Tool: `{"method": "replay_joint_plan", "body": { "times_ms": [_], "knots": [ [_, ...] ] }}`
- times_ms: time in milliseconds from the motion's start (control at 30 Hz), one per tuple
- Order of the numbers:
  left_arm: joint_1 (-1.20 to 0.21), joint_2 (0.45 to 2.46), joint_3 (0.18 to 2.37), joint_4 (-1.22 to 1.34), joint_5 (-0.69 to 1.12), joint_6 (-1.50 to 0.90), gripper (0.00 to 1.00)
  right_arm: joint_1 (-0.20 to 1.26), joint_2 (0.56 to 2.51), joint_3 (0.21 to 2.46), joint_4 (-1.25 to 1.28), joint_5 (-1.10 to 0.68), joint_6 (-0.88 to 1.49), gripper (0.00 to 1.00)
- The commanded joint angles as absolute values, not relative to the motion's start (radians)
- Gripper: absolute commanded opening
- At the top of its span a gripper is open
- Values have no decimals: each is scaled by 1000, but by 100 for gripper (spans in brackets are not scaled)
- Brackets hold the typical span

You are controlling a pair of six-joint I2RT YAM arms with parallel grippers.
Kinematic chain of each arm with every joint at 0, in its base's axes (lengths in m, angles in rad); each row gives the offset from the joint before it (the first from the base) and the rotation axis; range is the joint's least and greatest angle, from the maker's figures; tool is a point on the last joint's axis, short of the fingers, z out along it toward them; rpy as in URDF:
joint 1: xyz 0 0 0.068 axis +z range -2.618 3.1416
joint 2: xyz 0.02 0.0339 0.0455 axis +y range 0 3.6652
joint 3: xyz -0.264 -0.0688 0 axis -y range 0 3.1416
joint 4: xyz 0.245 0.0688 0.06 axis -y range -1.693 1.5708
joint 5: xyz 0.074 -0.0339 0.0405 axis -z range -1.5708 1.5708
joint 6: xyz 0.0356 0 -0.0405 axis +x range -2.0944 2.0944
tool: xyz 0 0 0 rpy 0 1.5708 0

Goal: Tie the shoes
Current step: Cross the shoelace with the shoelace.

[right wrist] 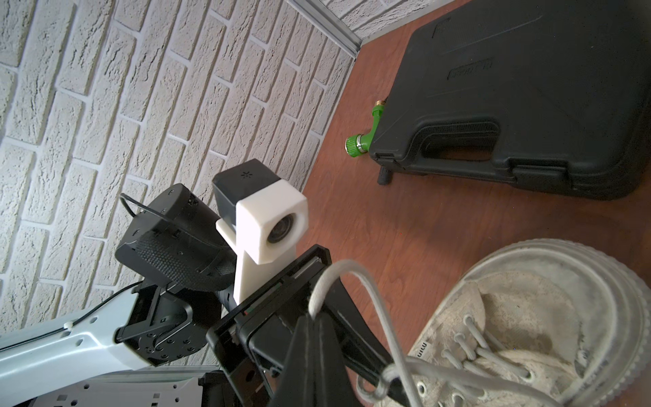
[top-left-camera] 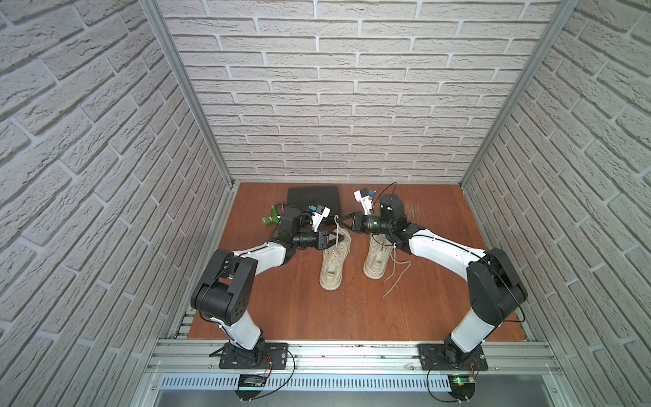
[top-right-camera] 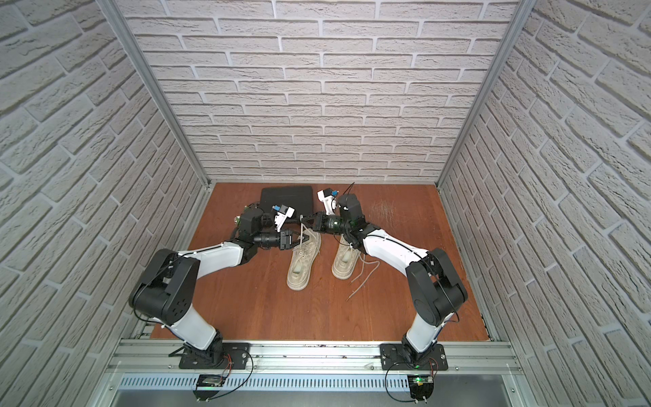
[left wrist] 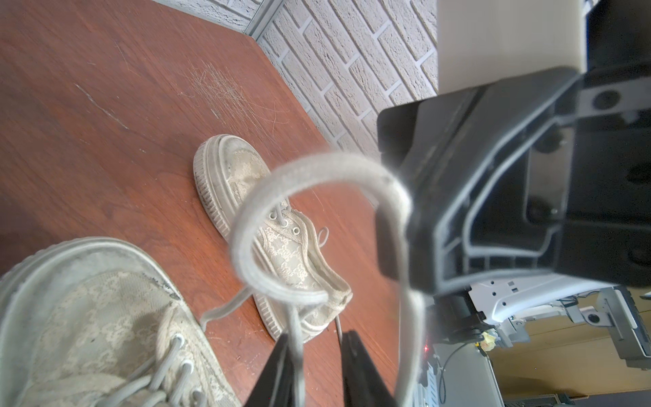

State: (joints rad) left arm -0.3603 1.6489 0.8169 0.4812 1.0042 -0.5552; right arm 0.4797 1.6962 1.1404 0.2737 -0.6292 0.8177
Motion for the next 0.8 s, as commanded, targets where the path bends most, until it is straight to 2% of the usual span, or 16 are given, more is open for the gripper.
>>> {"method": "replay_joint_plan", "body": {
  "times_ms": [0,767],
  "knots": [
    [-364,1658,804,538,1019,-564,29,477,1708,1128,369,-642,839,3],
    [-356,1672,795,582,989,-591,35,532,1693,1046,507,-642,938,3]
  ]
}}
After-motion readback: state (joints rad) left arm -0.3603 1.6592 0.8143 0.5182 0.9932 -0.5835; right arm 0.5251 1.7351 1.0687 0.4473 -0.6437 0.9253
